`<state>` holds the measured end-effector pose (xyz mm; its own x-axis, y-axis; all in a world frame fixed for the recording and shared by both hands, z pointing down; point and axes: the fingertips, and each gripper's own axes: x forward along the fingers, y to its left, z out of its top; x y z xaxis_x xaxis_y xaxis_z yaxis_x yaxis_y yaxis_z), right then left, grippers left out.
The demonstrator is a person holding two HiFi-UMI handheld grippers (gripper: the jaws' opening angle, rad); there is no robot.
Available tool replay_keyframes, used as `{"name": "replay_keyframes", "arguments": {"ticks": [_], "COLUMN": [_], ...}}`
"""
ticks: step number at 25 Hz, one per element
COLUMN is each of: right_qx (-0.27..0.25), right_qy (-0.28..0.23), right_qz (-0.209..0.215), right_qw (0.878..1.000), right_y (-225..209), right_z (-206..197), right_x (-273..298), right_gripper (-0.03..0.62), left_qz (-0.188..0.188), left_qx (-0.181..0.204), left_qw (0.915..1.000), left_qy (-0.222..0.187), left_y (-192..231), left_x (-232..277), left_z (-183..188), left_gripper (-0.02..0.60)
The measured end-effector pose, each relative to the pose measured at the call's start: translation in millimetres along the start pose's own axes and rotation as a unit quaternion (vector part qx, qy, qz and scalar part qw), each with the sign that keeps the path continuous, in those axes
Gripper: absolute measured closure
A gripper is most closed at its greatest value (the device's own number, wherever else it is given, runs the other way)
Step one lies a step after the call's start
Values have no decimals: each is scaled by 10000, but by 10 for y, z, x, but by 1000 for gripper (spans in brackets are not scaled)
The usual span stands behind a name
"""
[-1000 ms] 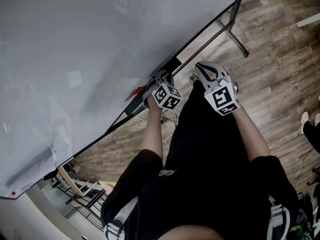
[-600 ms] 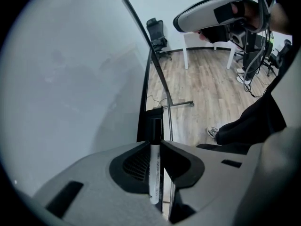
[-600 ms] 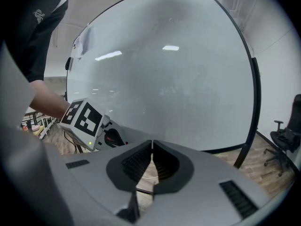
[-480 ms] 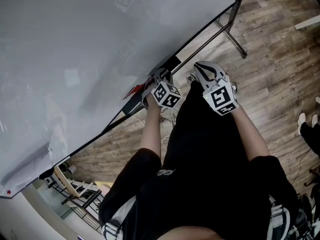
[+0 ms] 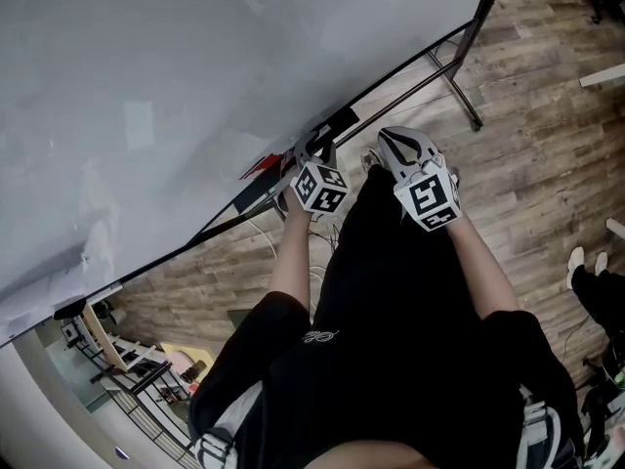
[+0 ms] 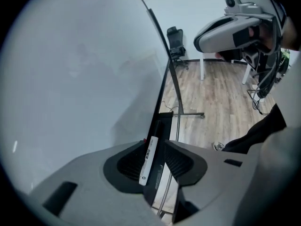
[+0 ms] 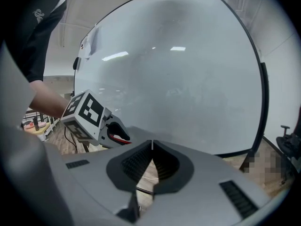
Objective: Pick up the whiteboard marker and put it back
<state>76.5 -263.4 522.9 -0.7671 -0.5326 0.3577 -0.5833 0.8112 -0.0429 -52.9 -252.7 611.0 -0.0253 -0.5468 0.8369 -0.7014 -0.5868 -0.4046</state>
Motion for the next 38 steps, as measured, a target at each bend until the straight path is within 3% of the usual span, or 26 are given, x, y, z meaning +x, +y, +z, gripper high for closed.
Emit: {"name": "replay_keyframes", "arguments": {"ticks": [6, 10, 12, 15, 17, 22, 26, 31, 38], "right_qx": [-255, -222, -240, -197, -100, 4, 80, 51, -219], "right_qy": [-62, -225, -307, -363, -452, -704, -942, -1045, -919], "right_qz": [242, 541, 647, 686, 681, 759, 737, 849, 991], "right_qw": [9994, 9980, 9971, 9968, 9966, 9946, 9928, 9909, 9906], "right_y": [138, 335, 391, 441, 528, 767, 873, 1115, 1658], "right_z": [125, 214, 257, 257, 269, 402, 557, 670, 722], "right_x": [-79, -190, -220, -271, -347, -473, -516, -538, -749], "right_gripper": [586, 586, 586, 586, 586, 586, 591, 591, 591], "left_qz": [529, 901, 1057, 1104, 1156, 1413, 1489, 1636, 2006], "left_qx": [-847, -1534, -2169, -3171, -3554, -3697, -3887, -4415, -4305], "left_qw": [9943, 9799, 9613, 9207, 9011, 8893, 8748, 8354, 8226], "left_qy": [-370, -899, -1332, -1990, -2199, -2292, -2480, -2838, -3125], "left_y": [56, 39, 62, 22, -73, -220, -225, -239, -443], "left_x": [-314, -626, -802, -1043, -1191, -1510, -1743, -2063, -2602], "left_z": [43, 120, 181, 245, 182, 13, -47, -210, -443], "left_gripper": [471, 496, 543, 567, 572, 574, 574, 574, 574]}}
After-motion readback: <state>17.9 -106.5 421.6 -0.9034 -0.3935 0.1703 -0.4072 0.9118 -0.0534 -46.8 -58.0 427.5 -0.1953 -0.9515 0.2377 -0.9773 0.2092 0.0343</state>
